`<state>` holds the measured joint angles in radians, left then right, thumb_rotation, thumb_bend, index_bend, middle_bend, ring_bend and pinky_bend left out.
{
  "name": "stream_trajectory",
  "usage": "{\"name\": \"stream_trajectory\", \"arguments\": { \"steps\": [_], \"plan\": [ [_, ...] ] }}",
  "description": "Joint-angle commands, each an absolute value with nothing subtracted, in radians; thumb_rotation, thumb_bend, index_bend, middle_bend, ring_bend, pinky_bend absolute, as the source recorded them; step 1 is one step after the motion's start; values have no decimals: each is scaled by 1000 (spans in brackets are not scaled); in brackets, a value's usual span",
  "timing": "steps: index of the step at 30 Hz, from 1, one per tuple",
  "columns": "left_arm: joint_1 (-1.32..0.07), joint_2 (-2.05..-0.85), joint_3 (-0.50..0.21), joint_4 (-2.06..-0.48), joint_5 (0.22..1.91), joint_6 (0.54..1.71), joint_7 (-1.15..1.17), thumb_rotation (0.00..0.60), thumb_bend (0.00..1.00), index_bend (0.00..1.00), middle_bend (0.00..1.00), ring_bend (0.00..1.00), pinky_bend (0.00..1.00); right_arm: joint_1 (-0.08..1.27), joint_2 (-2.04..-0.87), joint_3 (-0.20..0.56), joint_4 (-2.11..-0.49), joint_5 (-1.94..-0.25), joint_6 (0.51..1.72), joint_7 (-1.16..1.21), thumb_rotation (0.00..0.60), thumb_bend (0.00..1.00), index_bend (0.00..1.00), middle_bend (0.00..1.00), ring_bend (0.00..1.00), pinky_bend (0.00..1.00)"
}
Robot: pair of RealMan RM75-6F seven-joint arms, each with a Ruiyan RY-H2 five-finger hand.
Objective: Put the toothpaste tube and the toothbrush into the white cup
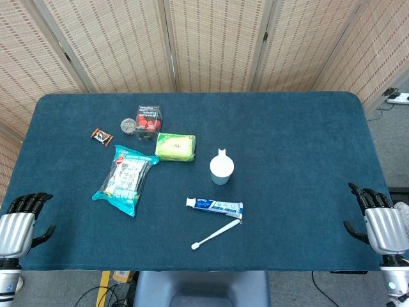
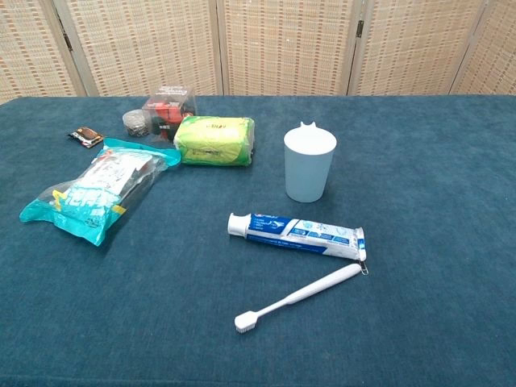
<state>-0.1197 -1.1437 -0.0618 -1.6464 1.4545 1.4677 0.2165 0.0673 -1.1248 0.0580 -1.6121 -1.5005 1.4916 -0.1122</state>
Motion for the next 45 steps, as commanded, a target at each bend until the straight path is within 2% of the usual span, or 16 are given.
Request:
{"name": "stream_trajectory", "arguments": {
  "steps": [1,12,18,25,34,37,40,45],
  "plan": [
    [-120,-1143,-62,-1648,1452,1467,219,600,314,235,239,192,197,68,-1124,58,-1612,-1504,1491,-111,600,151,101,277,183,241],
    [-110,-1139,-60,-1652,1461,1488,208,600,314,235,239,192,197,75,-1121,54,-1604,-1538,1498,-86,600,151,129,311,207,243],
    [-109,-1138,-60,-1651,1463,1491,201,600,314,235,239,192,197,105,-1120,40,-1618,-1583,1463,-88,600,187,198,377,289,322],
    [-107,-1137,-57,-1652,1473,1495,192,600,314,235,239,192,197,201,-1159,28,-1648,-1635,1328,-121,600,189,227,402,321,365],
    [-95,-1126,-52,-1655,1482,1511,175,600,314,235,239,192,197,342,-1274,65,-1681,-1548,1103,-233,600,148,228,373,324,399],
    [-94,-1125,-51,-1655,1484,1513,173,600,314,235,239,192,197,364,-1297,72,-1680,-1530,1072,-244,600,144,199,341,324,399],
    [-86,-1121,-45,-1655,1489,1521,168,600,314,235,239,192,197,441,-1383,108,-1650,-1455,967,-284,600,155,145,296,293,399],
    [-79,-1116,-41,-1653,1488,1523,160,600,314,235,236,192,197,503,-1478,140,-1600,-1365,907,-333,600,192,104,253,250,399]
  ]
}}
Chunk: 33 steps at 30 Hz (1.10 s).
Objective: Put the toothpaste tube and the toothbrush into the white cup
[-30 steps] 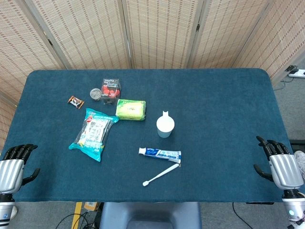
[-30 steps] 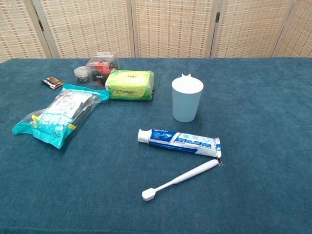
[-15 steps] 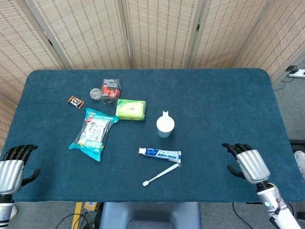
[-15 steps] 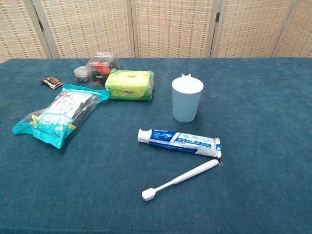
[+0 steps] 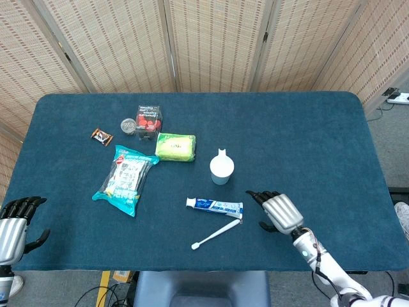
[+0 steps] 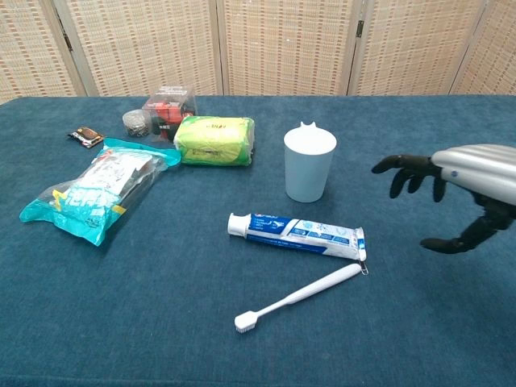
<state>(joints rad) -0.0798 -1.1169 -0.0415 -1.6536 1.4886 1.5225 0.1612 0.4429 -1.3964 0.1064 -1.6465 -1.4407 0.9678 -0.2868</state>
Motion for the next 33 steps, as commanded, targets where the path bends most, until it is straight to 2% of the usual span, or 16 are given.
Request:
{"name": "stream_trajectory", "arguments": {
  "steps": [1,10,18,28,33],
  "plan": [
    [-77,-1114,-41,-1652,1488,1524,156,600,314,235,234,192,197,518,-1503,147,-1579,-1345,895,-340,600,192,104,253,250,399],
    [-67,-1105,-40,-1640,1484,1529,130,600,314,235,231,192,197,591,-1660,162,-1444,-1281,879,-375,600,199,104,282,250,399],
    [-61,-1102,-40,-1628,1482,1530,110,600,314,235,231,192,197,612,-1716,148,-1388,-1296,916,-385,600,200,188,350,249,399],
    [-56,-1103,-39,-1613,1481,1529,95,600,314,235,228,192,197,629,-1759,129,-1340,-1286,926,-411,600,206,213,356,250,399],
    [-54,-1103,-39,-1606,1480,1528,86,600,314,235,224,192,197,634,-1780,123,-1310,-1287,938,-419,600,238,274,383,250,399]
  ]
}}
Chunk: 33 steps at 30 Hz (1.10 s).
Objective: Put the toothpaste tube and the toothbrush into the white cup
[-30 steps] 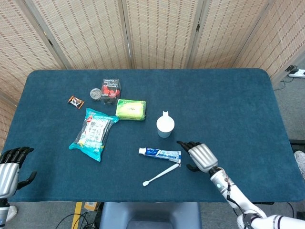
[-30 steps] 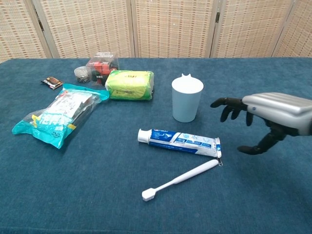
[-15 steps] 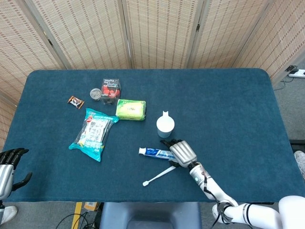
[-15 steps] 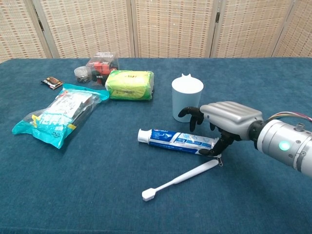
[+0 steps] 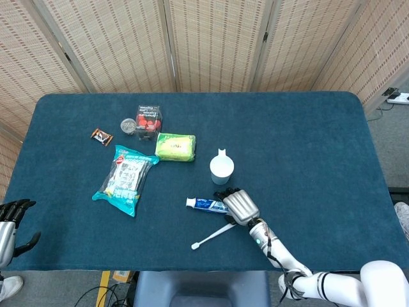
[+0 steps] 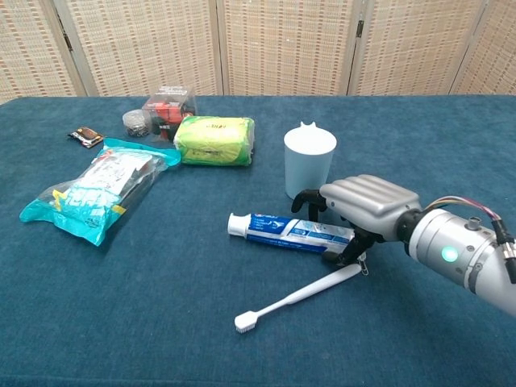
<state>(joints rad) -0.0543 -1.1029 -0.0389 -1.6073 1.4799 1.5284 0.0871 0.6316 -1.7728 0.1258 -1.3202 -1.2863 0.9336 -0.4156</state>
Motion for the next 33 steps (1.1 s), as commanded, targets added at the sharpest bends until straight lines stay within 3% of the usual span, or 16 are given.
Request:
{"name": "stream_trajectory", "arguments": {
  "steps": [1,9,15,21,29,33],
  "plan": [
    [-53,-1103,-39,-1605,1480,1529,85,600,314,235,223,191,197,634,-1784,122,-1304,-1288,941,-421,600,245,297,393,250,399],
    [-48,-1105,-39,-1597,1473,1525,77,600,314,235,208,192,197,634,-1801,111,-1267,-1310,969,-405,600,281,444,480,278,399],
    [-48,-1106,-39,-1596,1474,1524,75,600,314,234,205,192,196,609,-1742,93,-1285,-1370,1033,-352,600,308,517,533,326,399],
    [-53,-1109,-41,-1600,1472,1516,85,600,314,234,205,192,196,578,-1578,74,-1353,-1427,1085,-273,600,335,592,592,380,412],
    [-65,-1115,-43,-1620,1479,1504,114,600,314,233,196,192,196,573,-1293,61,-1484,-1431,1029,-157,600,344,626,624,397,412],
    [-71,-1115,-43,-1634,1481,1497,125,600,314,232,193,192,196,576,-1213,68,-1497,-1405,1002,-170,600,344,643,637,406,412]
  ]
}}
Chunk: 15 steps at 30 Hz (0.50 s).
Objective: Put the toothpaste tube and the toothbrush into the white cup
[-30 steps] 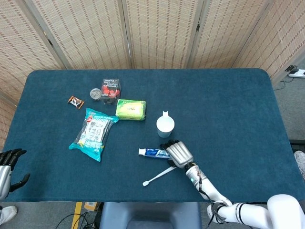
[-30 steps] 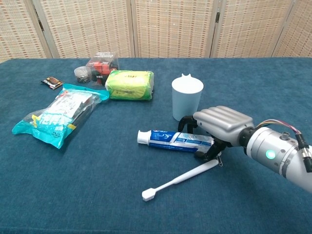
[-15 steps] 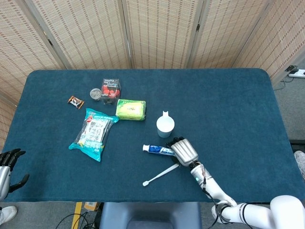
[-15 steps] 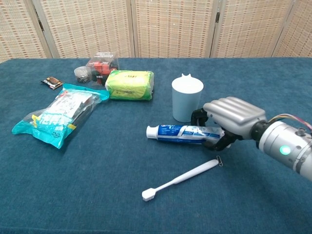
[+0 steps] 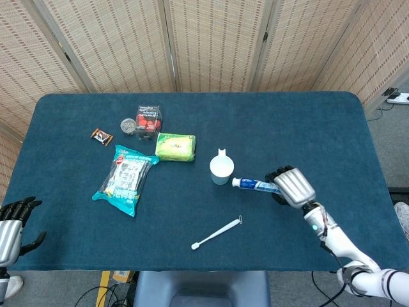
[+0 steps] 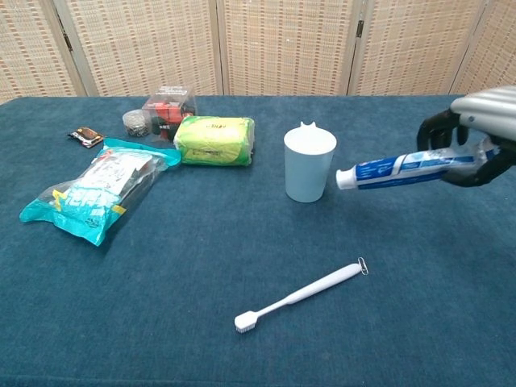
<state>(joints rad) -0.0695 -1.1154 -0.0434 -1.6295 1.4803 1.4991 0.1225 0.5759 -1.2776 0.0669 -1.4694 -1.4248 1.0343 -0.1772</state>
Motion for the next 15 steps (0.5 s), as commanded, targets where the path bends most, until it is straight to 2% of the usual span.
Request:
{"name": "stream_trajectory", "arguments": {
  "steps": [1,11,15],
  "plan": [
    [-71,-1114,-43,-1637,1481,1497,125,600,314,232,192,192,196,581,-1192,67,-1496,-1395,984,-184,600,344,645,639,408,412],
    [-64,-1111,-35,-1649,1469,1490,136,600,314,227,186,192,196,642,-1124,27,-1482,-1287,789,-380,600,343,646,640,408,412],
    [-63,-1108,-35,-1655,1468,1492,136,600,314,226,180,191,195,668,-1127,37,-1499,-1233,760,-437,600,343,646,637,408,412]
  ]
}}
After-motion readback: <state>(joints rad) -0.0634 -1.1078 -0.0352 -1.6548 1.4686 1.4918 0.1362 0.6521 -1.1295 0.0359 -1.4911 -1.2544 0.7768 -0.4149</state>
